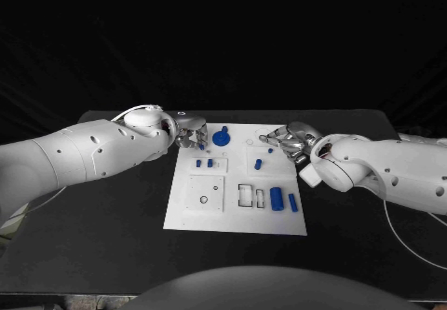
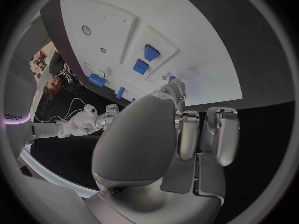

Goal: Assemble the parts on the task board

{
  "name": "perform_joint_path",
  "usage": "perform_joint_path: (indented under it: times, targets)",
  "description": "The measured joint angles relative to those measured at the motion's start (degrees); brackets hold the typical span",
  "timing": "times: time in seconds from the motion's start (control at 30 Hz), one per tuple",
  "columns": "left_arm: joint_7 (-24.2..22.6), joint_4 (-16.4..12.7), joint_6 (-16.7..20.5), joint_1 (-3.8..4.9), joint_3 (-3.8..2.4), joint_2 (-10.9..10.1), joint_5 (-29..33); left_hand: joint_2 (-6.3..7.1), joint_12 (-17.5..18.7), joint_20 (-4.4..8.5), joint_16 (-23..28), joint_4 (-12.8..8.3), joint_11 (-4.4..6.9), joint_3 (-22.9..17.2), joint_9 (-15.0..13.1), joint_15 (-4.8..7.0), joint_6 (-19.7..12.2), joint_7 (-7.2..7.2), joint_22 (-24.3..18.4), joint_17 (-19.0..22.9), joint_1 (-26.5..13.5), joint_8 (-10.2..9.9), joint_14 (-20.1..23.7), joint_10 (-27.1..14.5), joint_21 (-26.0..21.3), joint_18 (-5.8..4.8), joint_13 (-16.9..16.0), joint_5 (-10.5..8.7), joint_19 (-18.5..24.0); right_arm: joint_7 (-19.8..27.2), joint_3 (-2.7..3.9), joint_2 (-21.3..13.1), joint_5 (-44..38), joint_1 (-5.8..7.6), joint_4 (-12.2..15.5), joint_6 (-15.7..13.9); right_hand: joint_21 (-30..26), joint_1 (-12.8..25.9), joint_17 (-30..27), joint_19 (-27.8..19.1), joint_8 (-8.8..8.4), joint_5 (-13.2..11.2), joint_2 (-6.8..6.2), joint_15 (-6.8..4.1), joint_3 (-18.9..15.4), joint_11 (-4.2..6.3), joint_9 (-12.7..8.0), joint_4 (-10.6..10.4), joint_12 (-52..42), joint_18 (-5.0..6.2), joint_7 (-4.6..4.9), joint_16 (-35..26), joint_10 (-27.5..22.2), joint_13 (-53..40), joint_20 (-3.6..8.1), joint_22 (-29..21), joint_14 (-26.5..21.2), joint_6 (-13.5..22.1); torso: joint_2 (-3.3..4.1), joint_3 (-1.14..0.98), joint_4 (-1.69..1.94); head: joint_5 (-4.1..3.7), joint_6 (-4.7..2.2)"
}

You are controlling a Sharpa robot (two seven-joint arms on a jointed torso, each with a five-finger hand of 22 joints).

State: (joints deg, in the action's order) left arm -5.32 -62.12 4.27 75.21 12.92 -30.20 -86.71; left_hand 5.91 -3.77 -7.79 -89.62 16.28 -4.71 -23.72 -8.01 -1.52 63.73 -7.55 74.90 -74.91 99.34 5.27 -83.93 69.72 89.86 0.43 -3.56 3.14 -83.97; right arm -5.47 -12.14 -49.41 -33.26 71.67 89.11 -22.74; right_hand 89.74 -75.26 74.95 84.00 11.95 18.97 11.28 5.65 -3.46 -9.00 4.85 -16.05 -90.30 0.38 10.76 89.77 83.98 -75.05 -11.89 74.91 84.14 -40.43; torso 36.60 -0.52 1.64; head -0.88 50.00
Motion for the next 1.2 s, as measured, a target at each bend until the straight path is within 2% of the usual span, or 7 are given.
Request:
perform_joint_path:
  times: [0.47, 1.2]
  targets:
    - [-0.35, 1.33, -0.52, -0.38, 0.01, 1.11, 0.35, 0.00, 0.00, 0.00, 0.00, -0.01, 0.22, 0.01, 0.12, 0.00, 0.00, 0.00, 0.00, 0.00, 0.00, -0.06, 0.00, -0.21, 0.00, 0.00, -0.01, 0.00, 0.00, -0.11, 0.00, -0.03, -0.02, 0.00, 0.03, 0.10, 0.00, 0.00, -0.01, 0.00, 0.00, 0.00, 0.00, 0.00, 0.00, 0.00, 0.00, 0.00, 0.10, 0.00, 0.00, 0.00, 0.00, -0.08, 0.00, 0.00, 0.00, 0.00, -0.02, 0.01, 0.02, -0.14, 0.00]
    - [-1.31, 1.41, -0.05, -0.42, -0.02, 1.25, 0.94, 0.00, 0.00, 0.00, 0.00, 0.16, 0.01, -0.16, 0.17, 0.00, -0.09, 0.09, 0.00, 0.00, 0.00, -0.22, 0.00, -0.41, 0.00, 0.00, -0.01, 0.00, 0.00, -0.29, 0.00, -0.09, -0.04, 0.00, 0.01, 0.31, 0.00, -0.23, -0.02, 0.00, 0.00, 0.00, -0.25, 0.00, 0.00, 0.00, 0.00, 0.00, 0.08, 0.00, 0.00, 0.00, 0.00, -0.01, 0.00, 0.04, 0.00, 0.00, -0.03, 0.03, 0.07, -0.38, 0.00]
